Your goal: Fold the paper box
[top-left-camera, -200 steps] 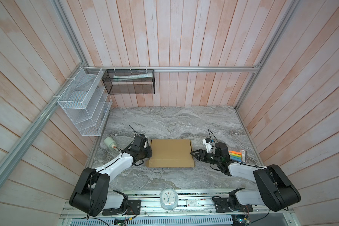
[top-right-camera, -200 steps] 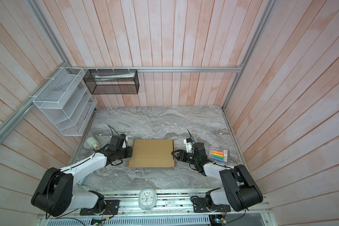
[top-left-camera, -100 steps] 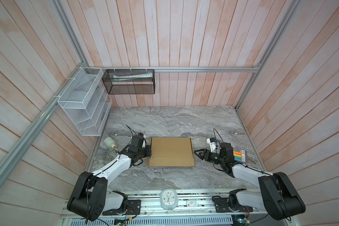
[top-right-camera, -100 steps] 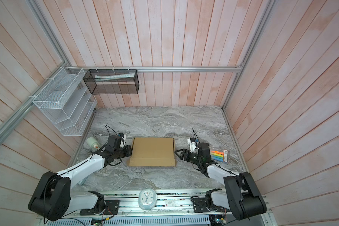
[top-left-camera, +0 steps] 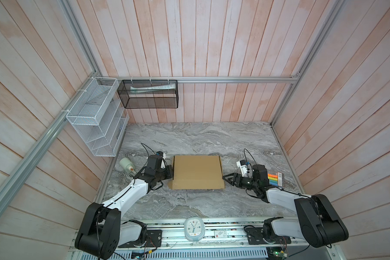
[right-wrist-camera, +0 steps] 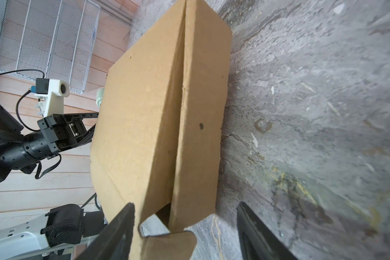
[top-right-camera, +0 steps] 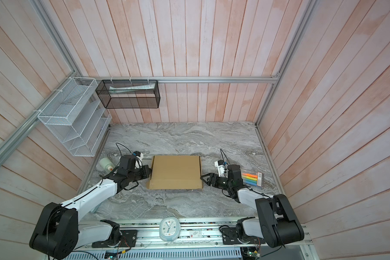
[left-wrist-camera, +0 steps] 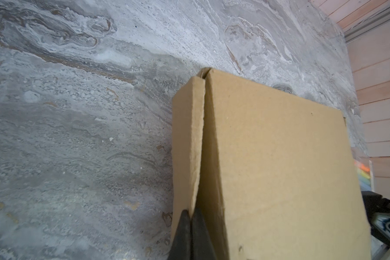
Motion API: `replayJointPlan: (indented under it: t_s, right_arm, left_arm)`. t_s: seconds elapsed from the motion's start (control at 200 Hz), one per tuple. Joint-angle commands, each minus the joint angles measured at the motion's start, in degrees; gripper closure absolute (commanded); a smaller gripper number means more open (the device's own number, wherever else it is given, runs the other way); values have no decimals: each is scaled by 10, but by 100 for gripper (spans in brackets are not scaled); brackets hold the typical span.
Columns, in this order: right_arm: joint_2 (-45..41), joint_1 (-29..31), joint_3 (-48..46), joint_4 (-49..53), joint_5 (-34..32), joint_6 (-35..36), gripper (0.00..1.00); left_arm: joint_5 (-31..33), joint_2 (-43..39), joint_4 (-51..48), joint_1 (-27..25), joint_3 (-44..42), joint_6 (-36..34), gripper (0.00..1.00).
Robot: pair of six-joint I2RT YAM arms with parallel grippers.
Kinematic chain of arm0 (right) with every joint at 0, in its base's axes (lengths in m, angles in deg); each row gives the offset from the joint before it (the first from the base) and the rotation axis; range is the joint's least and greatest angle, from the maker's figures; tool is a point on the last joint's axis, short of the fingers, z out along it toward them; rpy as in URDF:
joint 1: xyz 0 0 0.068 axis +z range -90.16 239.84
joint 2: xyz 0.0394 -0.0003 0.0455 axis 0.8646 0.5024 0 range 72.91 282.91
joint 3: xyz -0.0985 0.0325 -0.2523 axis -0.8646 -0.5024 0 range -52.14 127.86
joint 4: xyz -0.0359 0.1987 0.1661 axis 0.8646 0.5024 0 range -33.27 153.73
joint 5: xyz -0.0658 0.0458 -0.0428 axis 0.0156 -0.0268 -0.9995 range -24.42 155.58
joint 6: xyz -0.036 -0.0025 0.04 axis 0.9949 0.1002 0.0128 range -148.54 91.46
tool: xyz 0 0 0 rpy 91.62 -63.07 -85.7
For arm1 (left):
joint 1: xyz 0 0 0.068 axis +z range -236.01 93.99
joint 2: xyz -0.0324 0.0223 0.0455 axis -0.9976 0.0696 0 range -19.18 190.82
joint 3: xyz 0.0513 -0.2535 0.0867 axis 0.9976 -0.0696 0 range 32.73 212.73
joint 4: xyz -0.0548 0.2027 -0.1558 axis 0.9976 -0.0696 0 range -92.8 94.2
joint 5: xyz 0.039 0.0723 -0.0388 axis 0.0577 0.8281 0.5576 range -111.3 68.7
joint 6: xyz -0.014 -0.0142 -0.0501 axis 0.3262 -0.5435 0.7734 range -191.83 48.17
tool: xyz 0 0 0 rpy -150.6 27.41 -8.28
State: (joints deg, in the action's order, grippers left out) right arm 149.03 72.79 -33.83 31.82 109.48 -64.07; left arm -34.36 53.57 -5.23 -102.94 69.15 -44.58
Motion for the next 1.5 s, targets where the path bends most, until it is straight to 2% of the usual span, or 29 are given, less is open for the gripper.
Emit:
replayJointPlan:
  t_s: [0.0,0.48,1.06,1.31,1.495]
  right_arm:
    - [14,-4,3,-25,34,3,28]
    - [36,-5,-2,-99,62,-28,27]
    - [162,-7,-2,-287,126,-102,27]
    - [167,3,10,-294,131,-109,27]
    - [154,3,10,-250,100,-89,27]
  left_arm:
    - [-14,-12,16,2,-3,6,100]
    - [-21,-13,21,2,-11,10,100]
    - [-52,-10,46,2,-20,23,100]
    - [-54,18,61,-5,-12,23,100]
    - [-50,4,58,-6,-13,26,100]
